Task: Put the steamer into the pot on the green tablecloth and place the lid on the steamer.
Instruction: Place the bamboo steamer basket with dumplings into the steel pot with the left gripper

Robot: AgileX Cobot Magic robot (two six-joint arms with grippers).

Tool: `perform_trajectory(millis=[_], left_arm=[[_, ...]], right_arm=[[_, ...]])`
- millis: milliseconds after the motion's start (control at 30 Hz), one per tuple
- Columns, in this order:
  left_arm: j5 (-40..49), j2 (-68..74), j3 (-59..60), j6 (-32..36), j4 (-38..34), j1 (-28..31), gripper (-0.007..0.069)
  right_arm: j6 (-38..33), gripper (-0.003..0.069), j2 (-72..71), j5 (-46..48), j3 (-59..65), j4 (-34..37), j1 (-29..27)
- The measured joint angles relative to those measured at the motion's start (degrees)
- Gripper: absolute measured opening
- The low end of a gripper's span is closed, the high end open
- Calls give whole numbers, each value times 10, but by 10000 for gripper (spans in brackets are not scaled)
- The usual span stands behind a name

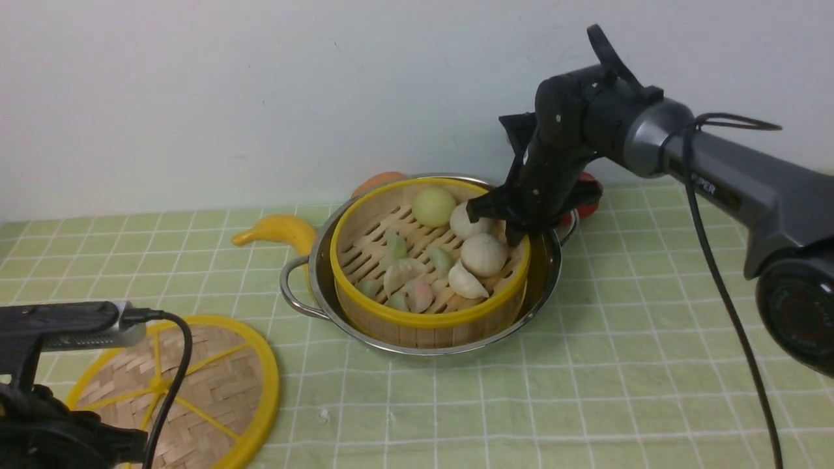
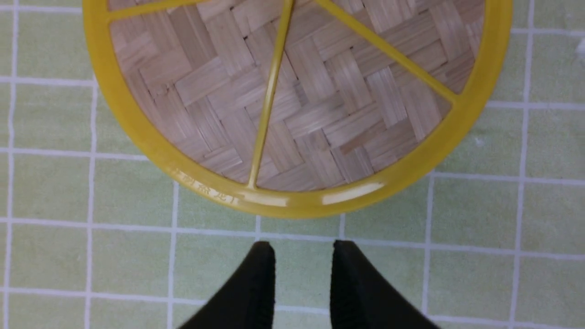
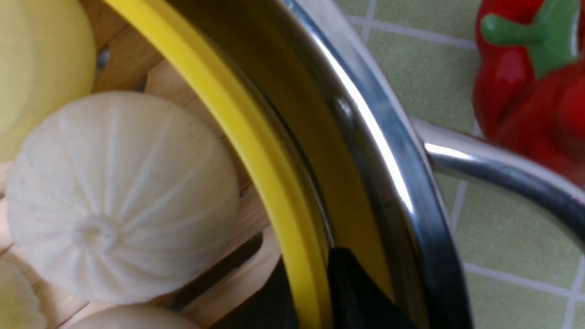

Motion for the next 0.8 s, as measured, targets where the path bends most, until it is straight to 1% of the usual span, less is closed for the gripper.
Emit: perform_trajectory(millis=[67, 100, 133, 167, 233, 300, 333, 433, 500, 567, 733, 800], left_arm=[[-8, 0, 0, 0, 0, 0, 185], [-16, 3, 0, 0, 0, 0, 197], [-17, 4, 0, 0, 0, 0, 199], [-21, 11, -3, 0, 0, 0, 213], [-21, 26, -10, 0, 0, 0, 237], [-22, 55, -25, 0, 0, 0, 263], [-22, 66, -34, 0, 1, 0, 271], [-33, 106, -63, 2, 1, 0, 282], [-40, 136, -90, 2, 1, 0, 282], [-50, 167, -114, 2, 2, 0, 282], [-51, 224, -154, 2, 2, 0, 282], [-56, 263, -169, 2, 2, 0, 282]], right_arm=[[0, 125, 0, -3, -1, 2, 0], [1, 171, -1, -7, -3, 8, 0], [1, 171, -1, -7, -4, 8, 0], [1, 226, -4, -10, -5, 11, 0], [0, 293, -8, -8, -10, 11, 0], [-3, 375, -13, 7, -23, 7, 0], [-5, 405, -16, 19, -33, 1, 0], [-13, 461, -26, 44, -65, -35, 0], [-18, 484, -40, 44, -80, -71, 0], [-19, 493, -63, 46, -81, -91, -1], [-22, 498, -118, 49, -81, -83, -1], [-35, 498, -160, 50, -81, -62, -1]])
